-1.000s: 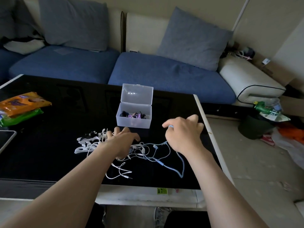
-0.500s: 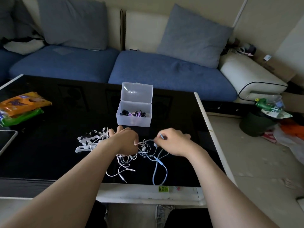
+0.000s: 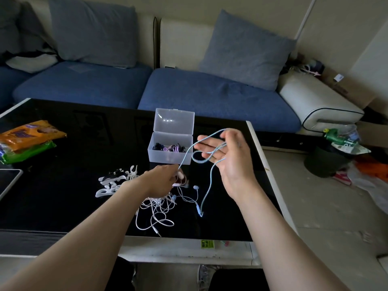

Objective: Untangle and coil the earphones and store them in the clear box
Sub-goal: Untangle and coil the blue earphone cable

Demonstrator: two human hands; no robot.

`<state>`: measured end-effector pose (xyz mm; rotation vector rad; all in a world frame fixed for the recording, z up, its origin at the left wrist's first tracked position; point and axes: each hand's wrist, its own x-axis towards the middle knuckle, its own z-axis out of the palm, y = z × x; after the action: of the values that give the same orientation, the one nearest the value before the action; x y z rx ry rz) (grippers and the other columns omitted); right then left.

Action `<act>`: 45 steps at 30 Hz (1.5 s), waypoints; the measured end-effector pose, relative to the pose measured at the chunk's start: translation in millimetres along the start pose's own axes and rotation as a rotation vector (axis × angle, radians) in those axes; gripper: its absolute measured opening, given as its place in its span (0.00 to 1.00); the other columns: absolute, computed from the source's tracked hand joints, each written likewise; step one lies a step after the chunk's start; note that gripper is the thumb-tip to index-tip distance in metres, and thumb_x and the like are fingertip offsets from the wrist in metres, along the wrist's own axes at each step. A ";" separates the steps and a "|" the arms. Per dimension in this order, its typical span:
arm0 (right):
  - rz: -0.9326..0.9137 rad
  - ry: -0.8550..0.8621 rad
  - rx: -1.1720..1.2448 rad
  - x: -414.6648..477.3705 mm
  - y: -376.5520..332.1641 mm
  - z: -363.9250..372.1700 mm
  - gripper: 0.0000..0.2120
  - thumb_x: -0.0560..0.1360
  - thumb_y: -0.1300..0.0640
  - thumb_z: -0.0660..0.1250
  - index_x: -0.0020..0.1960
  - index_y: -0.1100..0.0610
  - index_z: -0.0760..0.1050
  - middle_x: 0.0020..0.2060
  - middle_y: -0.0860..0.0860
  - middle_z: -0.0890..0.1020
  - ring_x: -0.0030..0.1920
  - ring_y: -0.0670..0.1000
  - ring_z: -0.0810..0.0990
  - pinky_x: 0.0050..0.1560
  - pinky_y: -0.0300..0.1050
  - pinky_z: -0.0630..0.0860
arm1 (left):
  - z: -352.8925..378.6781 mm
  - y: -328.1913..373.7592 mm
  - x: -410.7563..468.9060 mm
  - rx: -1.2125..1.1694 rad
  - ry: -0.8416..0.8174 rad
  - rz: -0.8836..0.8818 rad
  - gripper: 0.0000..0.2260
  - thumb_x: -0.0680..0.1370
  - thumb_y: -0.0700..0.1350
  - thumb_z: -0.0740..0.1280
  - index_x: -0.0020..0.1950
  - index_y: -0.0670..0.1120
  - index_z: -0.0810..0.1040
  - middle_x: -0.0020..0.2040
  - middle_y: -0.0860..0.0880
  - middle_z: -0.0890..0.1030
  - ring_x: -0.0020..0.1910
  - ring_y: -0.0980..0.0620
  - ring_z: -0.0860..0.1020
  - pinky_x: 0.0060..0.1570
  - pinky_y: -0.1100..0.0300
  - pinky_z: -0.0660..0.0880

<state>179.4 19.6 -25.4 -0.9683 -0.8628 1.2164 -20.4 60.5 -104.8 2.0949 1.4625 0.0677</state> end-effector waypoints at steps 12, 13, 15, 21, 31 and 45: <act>-0.046 0.204 -0.758 -12.0 -8.9 -24.3 0.08 0.77 0.54 0.72 0.54 0.45 0.83 0.37 0.45 0.83 0.30 0.43 0.79 0.32 0.36 0.74 | -1.2 -4.0 0.1 0.079 0.044 -0.092 0.11 0.83 0.38 0.58 0.61 0.48 0.76 0.60 0.47 0.79 0.56 0.44 0.78 0.59 0.42 0.78; -0.033 0.100 -0.960 -13.6 -5.8 -26.4 0.09 0.77 0.54 0.72 0.55 0.45 0.85 0.40 0.43 0.85 0.35 0.41 0.82 0.37 0.35 0.77 | -1.2 -2.9 0.0 0.064 0.044 -0.096 0.12 0.83 0.39 0.59 0.62 0.49 0.77 0.61 0.48 0.78 0.58 0.44 0.78 0.61 0.41 0.77; 0.086 -0.106 -1.192 -15.9 0.0 -25.3 0.11 0.79 0.53 0.68 0.59 0.46 0.86 0.45 0.45 0.88 0.44 0.45 0.86 0.48 0.42 0.83 | -1.7 -0.5 0.1 0.030 0.054 -0.101 0.13 0.83 0.41 0.59 0.64 0.49 0.78 0.62 0.48 0.78 0.60 0.44 0.78 0.62 0.43 0.77; 0.295 -0.507 -1.255 -12.1 17.3 -25.4 0.10 0.81 0.41 0.69 0.56 0.43 0.86 0.37 0.46 0.87 0.43 0.46 0.85 0.50 0.48 0.82 | -5.7 4.1 -1.0 -0.065 0.058 -0.048 0.11 0.85 0.48 0.63 0.65 0.49 0.80 0.59 0.49 0.80 0.58 0.48 0.78 0.52 0.56 0.71; 0.093 -0.231 -1.215 -2.0 23.2 -32.3 0.14 0.87 0.59 0.59 0.57 0.50 0.83 0.42 0.51 0.83 0.29 0.42 0.75 0.25 0.30 0.66 | -13.9 -1.4 -6.3 -0.347 0.040 0.016 0.12 0.87 0.49 0.61 0.63 0.55 0.84 0.39 0.47 0.75 0.35 0.50 0.70 0.37 0.56 0.69; 0.450 0.081 -0.138 4.7 13.6 3.4 0.12 0.82 0.63 0.52 0.43 0.54 0.70 0.29 0.54 0.79 0.37 0.57 0.87 0.60 0.60 0.78 | -16.7 17.5 -8.9 -0.351 0.163 -0.072 0.14 0.85 0.52 0.64 0.54 0.42 0.82 0.42 0.46 0.80 0.34 0.51 0.72 0.31 0.60 0.67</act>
<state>172.3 25.7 -36.8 -1.3640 -0.6903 1.4975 -15.1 55.8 -80.0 1.7840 1.4948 0.4441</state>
